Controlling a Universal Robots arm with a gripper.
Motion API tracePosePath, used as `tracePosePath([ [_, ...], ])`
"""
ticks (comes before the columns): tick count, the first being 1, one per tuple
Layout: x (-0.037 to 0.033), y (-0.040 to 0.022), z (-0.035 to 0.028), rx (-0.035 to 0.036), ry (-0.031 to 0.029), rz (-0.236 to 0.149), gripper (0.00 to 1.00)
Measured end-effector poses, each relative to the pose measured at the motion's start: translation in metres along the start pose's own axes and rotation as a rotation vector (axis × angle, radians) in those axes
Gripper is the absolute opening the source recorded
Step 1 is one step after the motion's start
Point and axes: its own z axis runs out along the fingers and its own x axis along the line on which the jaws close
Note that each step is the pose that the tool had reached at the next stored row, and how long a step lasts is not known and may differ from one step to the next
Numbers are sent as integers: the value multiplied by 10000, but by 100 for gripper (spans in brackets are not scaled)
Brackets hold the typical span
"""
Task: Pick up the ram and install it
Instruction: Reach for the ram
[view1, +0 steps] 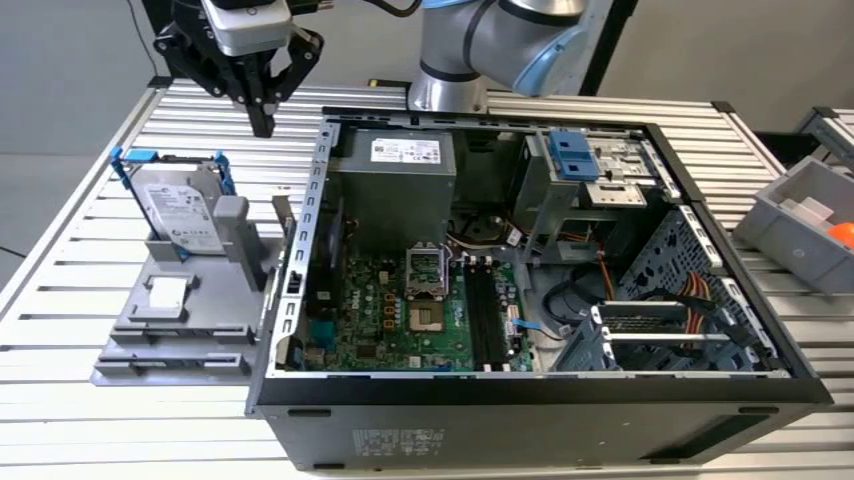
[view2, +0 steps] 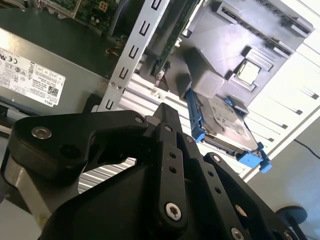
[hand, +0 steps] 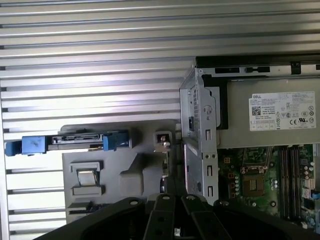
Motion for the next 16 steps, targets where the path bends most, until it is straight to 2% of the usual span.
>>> tracePosePath([
  [16, 78, -5, -2, 0, 0, 0, 0],
])
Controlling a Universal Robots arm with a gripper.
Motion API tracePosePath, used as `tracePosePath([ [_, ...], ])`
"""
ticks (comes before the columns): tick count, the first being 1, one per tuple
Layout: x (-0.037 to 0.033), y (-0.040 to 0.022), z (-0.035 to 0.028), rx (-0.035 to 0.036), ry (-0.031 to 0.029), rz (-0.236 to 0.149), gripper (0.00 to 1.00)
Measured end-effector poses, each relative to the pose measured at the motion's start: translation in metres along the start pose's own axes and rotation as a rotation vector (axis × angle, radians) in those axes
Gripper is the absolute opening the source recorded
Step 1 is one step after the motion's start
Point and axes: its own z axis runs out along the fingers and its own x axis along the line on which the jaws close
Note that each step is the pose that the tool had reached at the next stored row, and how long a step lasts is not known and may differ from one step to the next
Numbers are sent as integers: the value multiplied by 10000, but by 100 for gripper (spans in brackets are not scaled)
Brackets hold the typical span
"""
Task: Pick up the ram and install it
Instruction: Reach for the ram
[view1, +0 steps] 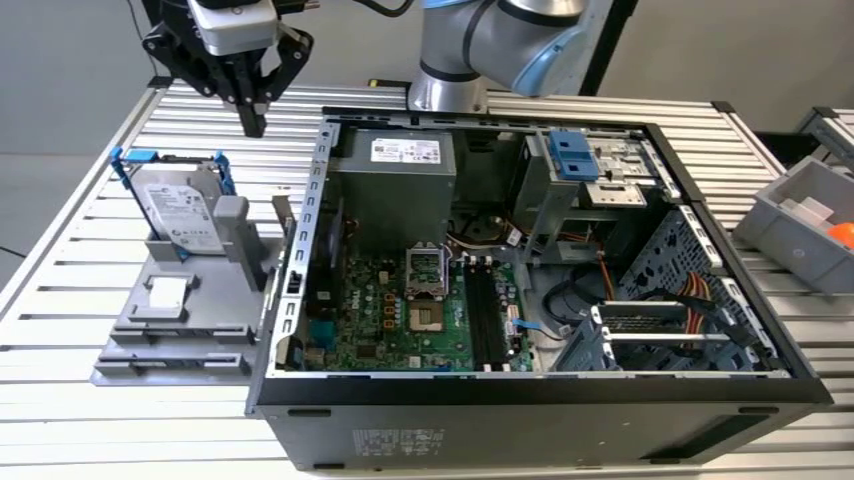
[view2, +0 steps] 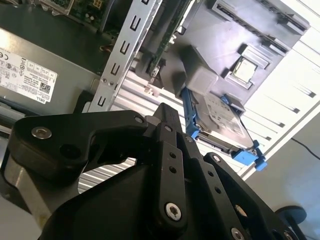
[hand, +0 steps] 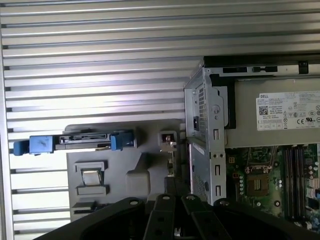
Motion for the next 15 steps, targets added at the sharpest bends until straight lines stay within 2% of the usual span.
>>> tracePosePath([
  [15, 62, -4, -1, 0, 0, 0, 0],
])
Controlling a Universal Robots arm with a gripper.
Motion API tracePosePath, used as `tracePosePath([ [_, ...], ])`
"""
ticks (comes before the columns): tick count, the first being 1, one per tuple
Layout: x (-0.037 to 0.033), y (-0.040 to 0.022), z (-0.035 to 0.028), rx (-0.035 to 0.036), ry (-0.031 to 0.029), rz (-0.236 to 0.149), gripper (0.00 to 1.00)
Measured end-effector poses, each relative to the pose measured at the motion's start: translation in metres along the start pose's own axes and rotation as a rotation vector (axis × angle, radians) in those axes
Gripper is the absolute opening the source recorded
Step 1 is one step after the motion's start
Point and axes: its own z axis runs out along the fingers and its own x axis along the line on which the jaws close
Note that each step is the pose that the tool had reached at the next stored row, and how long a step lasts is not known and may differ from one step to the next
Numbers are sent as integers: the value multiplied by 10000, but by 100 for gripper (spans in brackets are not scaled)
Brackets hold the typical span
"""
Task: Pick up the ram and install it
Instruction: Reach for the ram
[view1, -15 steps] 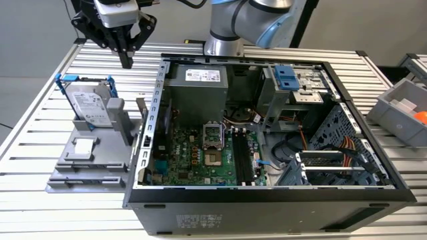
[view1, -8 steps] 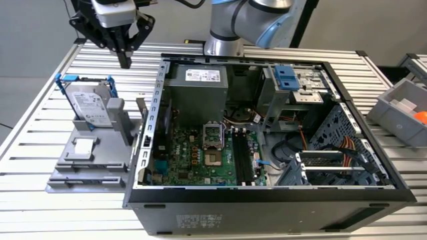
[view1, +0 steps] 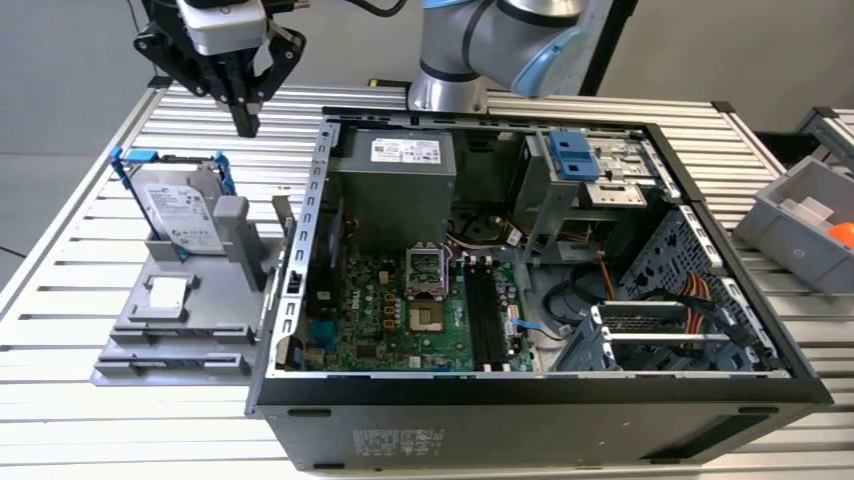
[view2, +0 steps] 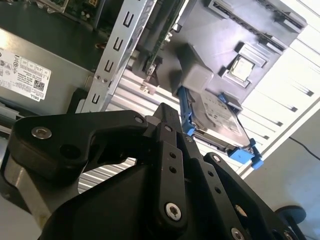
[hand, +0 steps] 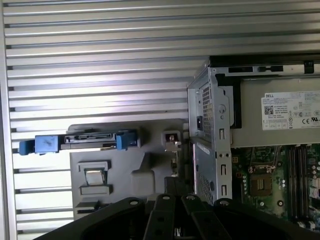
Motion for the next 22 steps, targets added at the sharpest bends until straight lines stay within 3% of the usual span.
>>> tracePosePath([
  [15, 60, -5, -1, 0, 0, 0, 0],
  [22, 140, -10, -3, 0, 0, 0, 0],
])
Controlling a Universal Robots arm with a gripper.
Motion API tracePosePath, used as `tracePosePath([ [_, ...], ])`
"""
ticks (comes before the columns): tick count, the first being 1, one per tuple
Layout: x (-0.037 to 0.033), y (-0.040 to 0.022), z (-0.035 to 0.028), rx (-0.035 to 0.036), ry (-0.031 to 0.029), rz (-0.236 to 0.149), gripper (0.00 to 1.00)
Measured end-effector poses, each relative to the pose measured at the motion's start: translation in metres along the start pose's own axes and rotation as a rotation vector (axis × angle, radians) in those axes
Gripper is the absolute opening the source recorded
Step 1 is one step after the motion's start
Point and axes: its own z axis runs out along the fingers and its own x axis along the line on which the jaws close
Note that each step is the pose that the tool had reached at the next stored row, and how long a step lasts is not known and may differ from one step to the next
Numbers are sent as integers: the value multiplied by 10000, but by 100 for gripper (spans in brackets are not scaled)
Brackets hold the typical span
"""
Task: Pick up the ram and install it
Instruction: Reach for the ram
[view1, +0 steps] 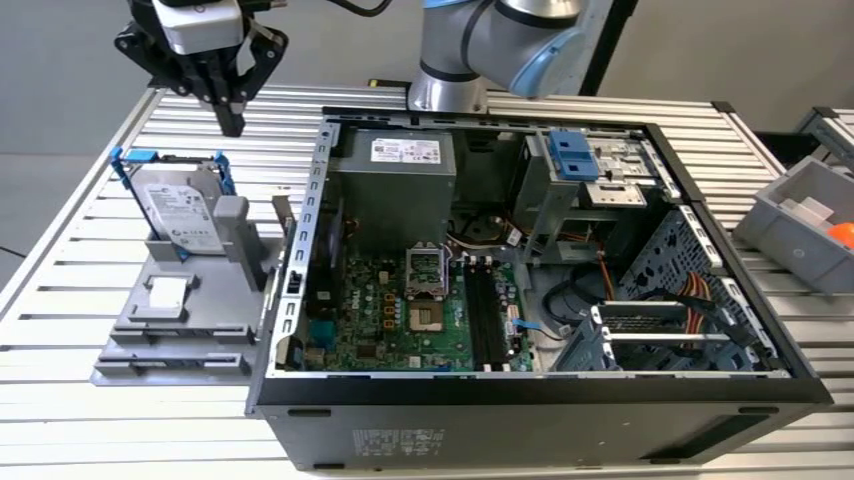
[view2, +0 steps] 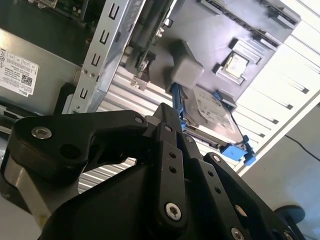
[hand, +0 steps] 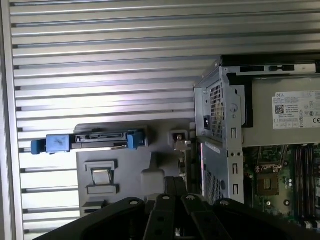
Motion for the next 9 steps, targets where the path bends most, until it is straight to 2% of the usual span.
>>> tracePosePath([
  [9, 75, -5, -2, 0, 0, 0, 0],
])
